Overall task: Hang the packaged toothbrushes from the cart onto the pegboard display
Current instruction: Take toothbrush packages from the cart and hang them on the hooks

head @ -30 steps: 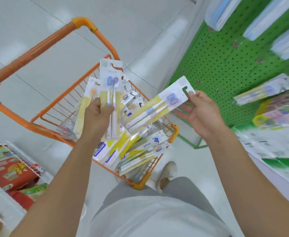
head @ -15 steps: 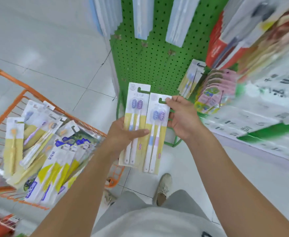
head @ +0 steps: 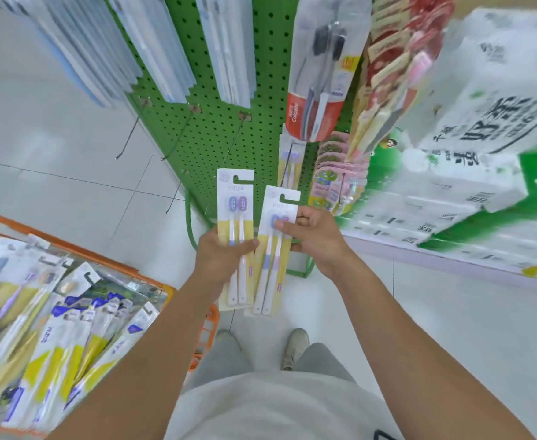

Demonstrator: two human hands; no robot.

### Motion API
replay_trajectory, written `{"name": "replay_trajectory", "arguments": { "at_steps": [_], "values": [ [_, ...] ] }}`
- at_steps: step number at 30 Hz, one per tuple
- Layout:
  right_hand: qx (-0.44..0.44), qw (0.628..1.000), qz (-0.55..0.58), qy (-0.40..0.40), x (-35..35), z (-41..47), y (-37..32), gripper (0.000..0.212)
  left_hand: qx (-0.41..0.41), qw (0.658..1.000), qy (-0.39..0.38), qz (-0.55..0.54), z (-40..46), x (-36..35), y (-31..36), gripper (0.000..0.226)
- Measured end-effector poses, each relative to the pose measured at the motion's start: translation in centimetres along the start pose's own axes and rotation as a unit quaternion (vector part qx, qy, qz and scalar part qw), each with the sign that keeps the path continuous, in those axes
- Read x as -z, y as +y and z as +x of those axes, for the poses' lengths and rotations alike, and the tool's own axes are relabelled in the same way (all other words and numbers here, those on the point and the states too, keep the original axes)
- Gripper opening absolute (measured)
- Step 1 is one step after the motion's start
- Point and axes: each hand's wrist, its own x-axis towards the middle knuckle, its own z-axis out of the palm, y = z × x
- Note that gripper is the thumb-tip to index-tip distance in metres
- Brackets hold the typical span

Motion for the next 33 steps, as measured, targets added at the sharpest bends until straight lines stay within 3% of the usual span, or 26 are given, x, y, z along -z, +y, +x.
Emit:
{"name": "replay_trajectory", "arguments": {
  "at_steps": [4,11,16,23,28,31,33],
  "values": [
    [-0.002,0.998,0.003,0.068,0.3,3.3,1.3,0.020,-0.007,1.000,0.019,0.010,0.8,0.6,0.3,0.018],
    [-0.009,0.998,-0.016,0.062,-0.7,7.8,2.5,0.022,-0.010,0.999,-0.002,0.030,1.8,2.8,0.5,0.023],
    [-0.019,0.995,-0.036,0.086,-0.4,9.7,2.6,0.017,-0.005,0.998,-0.006,0.061,1.7,3.7,0.2,0.009],
    [-0.071,0.969,-0.028,0.234,-1.7,13.7,1.3,0.039,0.001,0.999,-0.013,0.046,0.6,4.5,-0.3,0.013],
    [-0.164,0.961,0.030,0.223,-3.1,14.4,0.8,0.077,-0.002,0.999,-0.028,0.042,0.2,4.6,0.2,0.018],
    [-0.215,0.950,0.114,0.196,-3.0,13.5,1.3,0.077,-0.001,0.999,-0.020,0.042,0.3,4.4,0.3,0.014],
    [-0.215,0.950,0.144,0.174,-2.3,13.1,2.2,0.064,-0.001,0.999,-0.019,0.042,0.4,4.0,0.3,0.011]
  ]
}}
